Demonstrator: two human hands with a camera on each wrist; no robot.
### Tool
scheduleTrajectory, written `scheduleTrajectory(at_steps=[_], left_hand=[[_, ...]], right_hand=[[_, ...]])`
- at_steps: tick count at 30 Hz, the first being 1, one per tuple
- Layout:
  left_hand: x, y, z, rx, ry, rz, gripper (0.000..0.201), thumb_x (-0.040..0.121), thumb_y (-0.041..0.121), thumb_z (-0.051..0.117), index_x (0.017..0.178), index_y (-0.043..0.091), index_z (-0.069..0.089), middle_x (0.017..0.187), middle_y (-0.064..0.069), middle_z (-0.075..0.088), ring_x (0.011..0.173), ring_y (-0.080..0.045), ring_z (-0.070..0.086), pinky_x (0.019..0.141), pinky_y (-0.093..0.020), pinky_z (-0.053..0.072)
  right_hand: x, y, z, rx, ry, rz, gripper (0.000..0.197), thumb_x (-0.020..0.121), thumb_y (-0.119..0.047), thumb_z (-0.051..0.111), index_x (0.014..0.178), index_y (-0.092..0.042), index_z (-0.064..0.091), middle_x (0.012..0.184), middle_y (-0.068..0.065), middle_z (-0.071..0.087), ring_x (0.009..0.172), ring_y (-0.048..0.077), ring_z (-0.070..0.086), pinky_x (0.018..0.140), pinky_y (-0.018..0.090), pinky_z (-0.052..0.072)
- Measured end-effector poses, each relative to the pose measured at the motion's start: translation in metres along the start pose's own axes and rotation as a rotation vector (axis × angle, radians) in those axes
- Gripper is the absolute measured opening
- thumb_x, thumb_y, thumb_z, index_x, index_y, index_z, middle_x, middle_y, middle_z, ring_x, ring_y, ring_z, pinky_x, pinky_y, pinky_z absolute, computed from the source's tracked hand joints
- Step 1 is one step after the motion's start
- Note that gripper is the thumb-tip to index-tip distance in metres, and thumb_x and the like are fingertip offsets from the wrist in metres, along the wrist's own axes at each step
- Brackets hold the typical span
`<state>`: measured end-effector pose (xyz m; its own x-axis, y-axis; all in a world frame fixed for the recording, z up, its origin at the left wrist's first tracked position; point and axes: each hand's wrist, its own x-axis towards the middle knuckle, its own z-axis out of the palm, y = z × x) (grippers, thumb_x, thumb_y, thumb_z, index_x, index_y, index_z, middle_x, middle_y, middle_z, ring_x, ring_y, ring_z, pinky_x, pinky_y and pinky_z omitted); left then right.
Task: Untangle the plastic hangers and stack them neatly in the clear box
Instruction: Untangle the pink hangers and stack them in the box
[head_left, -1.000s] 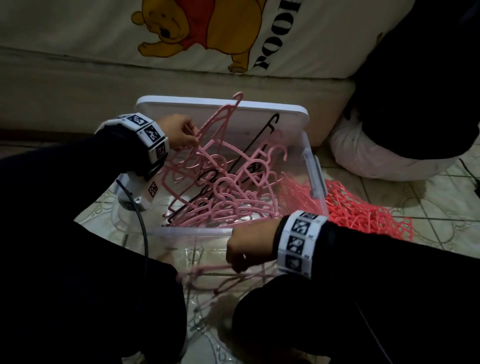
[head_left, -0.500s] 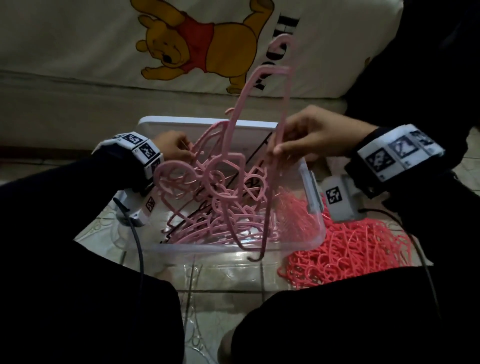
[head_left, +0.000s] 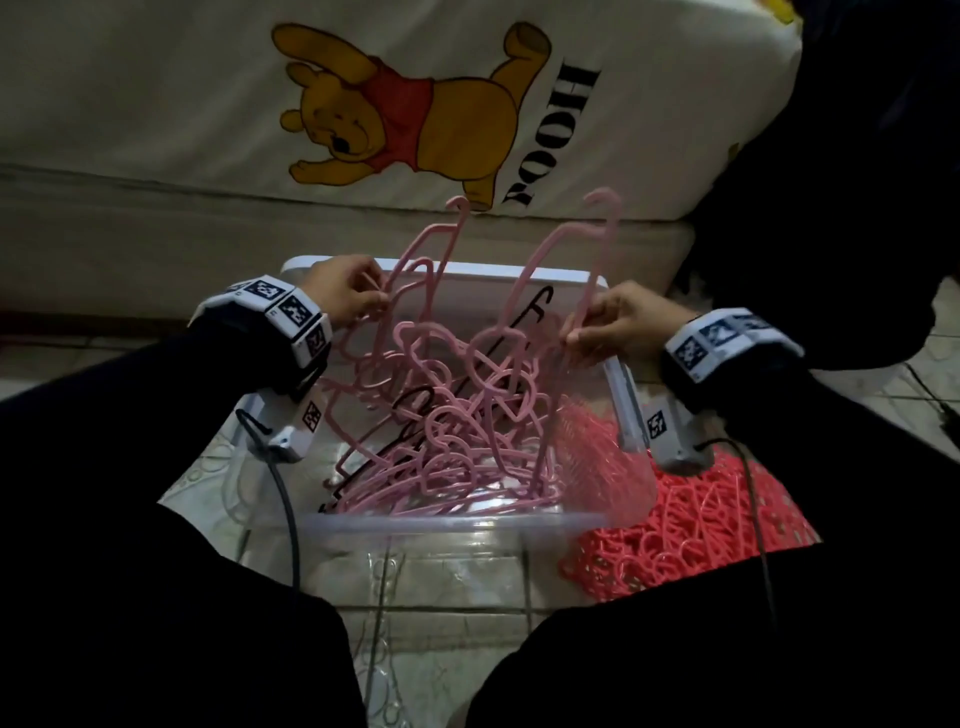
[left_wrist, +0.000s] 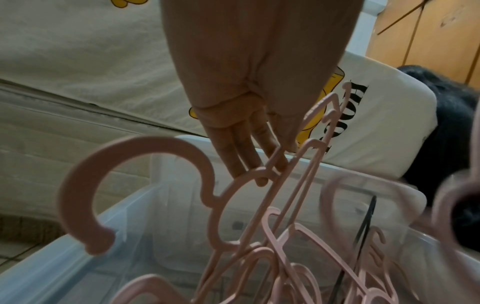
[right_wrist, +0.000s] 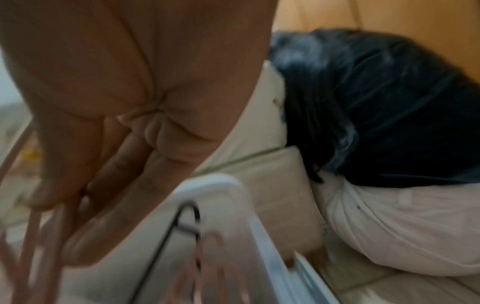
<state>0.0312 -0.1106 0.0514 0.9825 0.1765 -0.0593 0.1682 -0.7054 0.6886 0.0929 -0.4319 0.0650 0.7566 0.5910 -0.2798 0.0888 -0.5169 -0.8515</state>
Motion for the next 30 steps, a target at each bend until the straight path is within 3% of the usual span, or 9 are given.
scheduleTrajectory(at_steps=[4, 9, 12, 15, 19, 22, 25, 28, 30], left_hand=[[0.003, 0.001, 0.0, -0.033, 0.014, 0.017, 0.02, 0.089, 0.006, 0.062, 0.106, -0.003, 0.058, 0.104, -0.023, 0.066, 0.088, -0.03, 0.063, 0.079, -0.04, 0.052], [0.004, 0.005, 0.002, -0.06, 0.009, 0.031, 0.017, 0.09, 0.005, 0.06, 0.105, -0.002, 0.056, 0.103, -0.023, 0.066, 0.083, -0.026, 0.061, 0.066, -0.029, 0.049], [0.003, 0.004, 0.002, 0.068, 0.006, 0.028, 0.016, 0.09, 0.005, 0.059, 0.105, 0.0, 0.061, 0.105, -0.018, 0.067, 0.096, -0.029, 0.063, 0.072, -0.024, 0.043], [0.002, 0.0, 0.003, 0.18, -0.034, 0.042, 0.022, 0.092, 0.003, 0.055, 0.112, -0.002, 0.064, 0.114, -0.017, 0.065, 0.107, -0.028, 0.058, 0.07, -0.014, 0.031], [-0.001, -0.003, 0.0, 0.216, -0.044, 0.014, 0.026, 0.096, 0.008, 0.05, 0.118, 0.001, 0.062, 0.12, -0.015, 0.063, 0.112, -0.027, 0.056, 0.08, -0.022, 0.036], [0.001, -0.002, -0.006, 0.185, 0.032, 0.019, 0.024, 0.096, 0.012, 0.049, 0.113, 0.004, 0.065, 0.117, -0.013, 0.064, 0.111, -0.027, 0.056, 0.085, -0.021, 0.037], [0.005, -0.002, -0.013, 0.077, 0.117, -0.006, 0.025, 0.097, 0.018, 0.047, 0.11, 0.01, 0.067, 0.115, -0.009, 0.067, 0.11, -0.025, 0.059, 0.1, -0.035, 0.042], [0.004, 0.005, -0.019, -0.103, 0.206, 0.003, 0.028, 0.099, 0.021, 0.043, 0.106, 0.006, 0.066, 0.108, -0.011, 0.068, 0.104, -0.026, 0.061, 0.097, -0.038, 0.045], [0.001, 0.011, -0.021, -0.242, 0.218, 0.016, 0.032, 0.101, 0.024, 0.039, 0.104, 0.004, 0.064, 0.107, -0.015, 0.068, 0.097, -0.026, 0.062, 0.085, -0.034, 0.049]], right_hand=[[0.019, 0.018, 0.032, -0.146, -0.082, 0.071, 0.023, 0.086, 0.006, 0.059, 0.107, 0.014, 0.06, 0.083, 0.017, 0.066, 0.056, 0.006, 0.065, 0.066, 0.025, 0.057], [0.034, 0.024, 0.062, -0.274, -0.103, 0.067, 0.014, 0.086, 0.0, 0.064, 0.096, 0.009, 0.066, 0.085, 0.022, 0.067, 0.063, 0.017, 0.064, 0.069, 0.029, 0.058], [0.038, 0.022, 0.066, -0.285, -0.086, 0.05, 0.006, 0.085, -0.003, 0.066, 0.089, -0.001, 0.068, 0.077, 0.009, 0.068, 0.064, 0.015, 0.066, 0.065, 0.024, 0.058], [0.04, 0.02, 0.059, -0.242, -0.064, 0.039, 0.005, 0.084, -0.002, 0.066, 0.088, -0.003, 0.068, 0.073, 0.004, 0.068, 0.06, 0.008, 0.066, 0.06, 0.018, 0.056], [0.037, 0.014, 0.044, -0.147, -0.055, 0.015, 0.012, 0.085, 0.004, 0.062, 0.097, 0.004, 0.066, 0.065, -0.007, 0.069, 0.057, 0.001, 0.066, 0.056, 0.013, 0.053], [0.034, 0.011, 0.028, -0.095, -0.017, 0.001, 0.016, 0.087, 0.003, 0.06, 0.102, 0.008, 0.063, 0.075, 0.001, 0.069, 0.065, 0.007, 0.068, 0.066, 0.025, 0.058], [0.029, 0.007, 0.012, 0.003, 0.041, -0.012, 0.02, 0.086, 0.003, 0.059, 0.105, 0.01, 0.061, 0.077, 0.004, 0.07, 0.073, 0.018, 0.069, 0.071, 0.033, 0.058], [0.024, 0.002, 0.003, 0.137, 0.119, -0.064, 0.016, 0.086, 0.007, 0.058, 0.101, 0.008, 0.062, 0.065, -0.003, 0.071, 0.062, 0.005, 0.068, 0.059, 0.016, 0.055], [0.022, -0.001, -0.002, 0.296, 0.17, -0.081, 0.009, 0.087, 0.008, 0.055, 0.091, 0.005, 0.062, 0.067, 0.001, 0.072, 0.065, 0.011, 0.069, 0.061, 0.019, 0.056]])
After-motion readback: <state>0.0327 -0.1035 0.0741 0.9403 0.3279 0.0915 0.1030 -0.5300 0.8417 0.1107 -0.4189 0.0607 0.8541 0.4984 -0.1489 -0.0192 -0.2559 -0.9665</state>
